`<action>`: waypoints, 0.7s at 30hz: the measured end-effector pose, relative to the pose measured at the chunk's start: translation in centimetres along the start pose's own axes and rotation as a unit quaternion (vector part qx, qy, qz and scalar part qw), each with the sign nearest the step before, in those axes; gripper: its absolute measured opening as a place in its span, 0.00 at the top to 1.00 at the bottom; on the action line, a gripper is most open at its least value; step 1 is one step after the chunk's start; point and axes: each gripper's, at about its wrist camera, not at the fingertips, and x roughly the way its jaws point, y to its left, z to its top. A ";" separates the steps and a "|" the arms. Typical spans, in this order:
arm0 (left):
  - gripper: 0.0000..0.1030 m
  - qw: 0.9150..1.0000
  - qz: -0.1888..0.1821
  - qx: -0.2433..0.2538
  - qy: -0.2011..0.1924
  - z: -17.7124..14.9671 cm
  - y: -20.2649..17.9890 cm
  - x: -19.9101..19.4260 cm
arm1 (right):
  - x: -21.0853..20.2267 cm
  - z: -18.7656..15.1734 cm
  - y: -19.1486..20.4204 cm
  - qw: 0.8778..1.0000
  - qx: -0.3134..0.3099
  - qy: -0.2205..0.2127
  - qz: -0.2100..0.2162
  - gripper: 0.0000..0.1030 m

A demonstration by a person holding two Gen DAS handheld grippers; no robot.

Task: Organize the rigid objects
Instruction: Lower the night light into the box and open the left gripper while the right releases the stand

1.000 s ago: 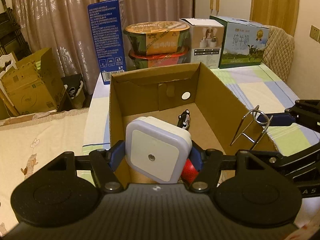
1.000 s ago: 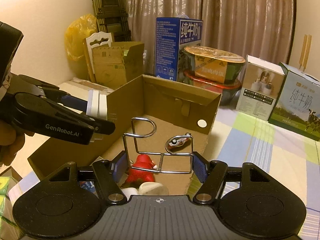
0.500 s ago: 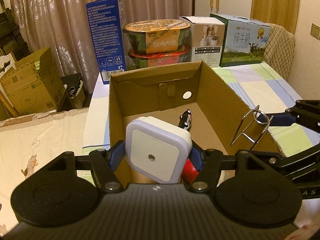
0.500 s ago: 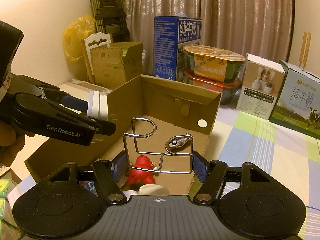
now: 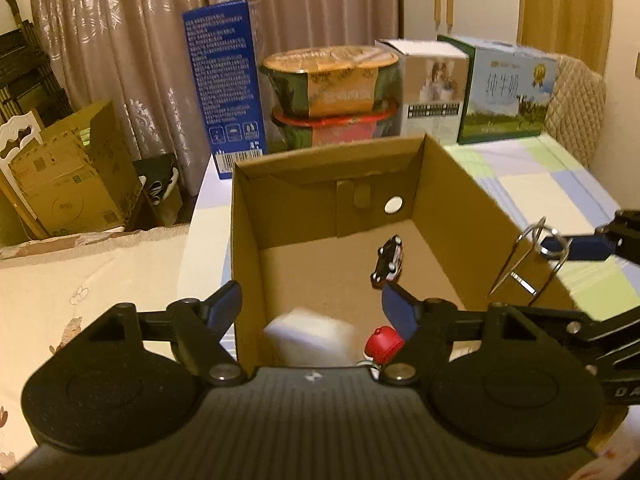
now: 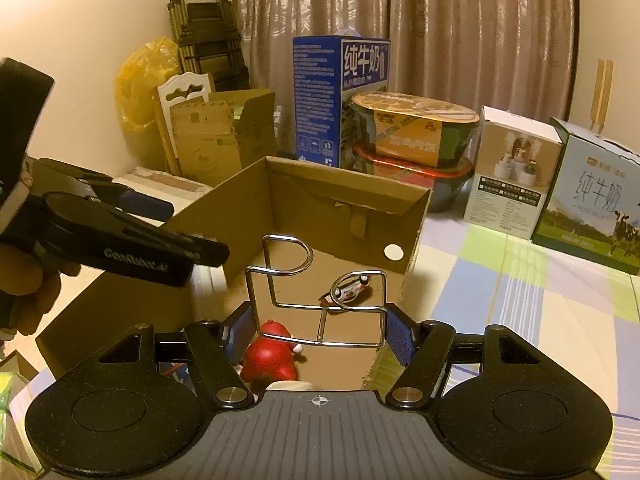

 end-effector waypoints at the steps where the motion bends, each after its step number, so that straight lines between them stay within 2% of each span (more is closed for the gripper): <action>1: 0.29 1.000 0.002 0.000 -0.002 0.1 0.0 -0.2 | 0.0 0.0 0.0 1.000 0.000 0.000 -0.001 0.37; 21: 0.29 1.000 0.009 -0.008 -0.013 0.2 0.8 -2.8 | 0.0 0.8 0.9 1.000 -0.005 0.000 0.008 0.37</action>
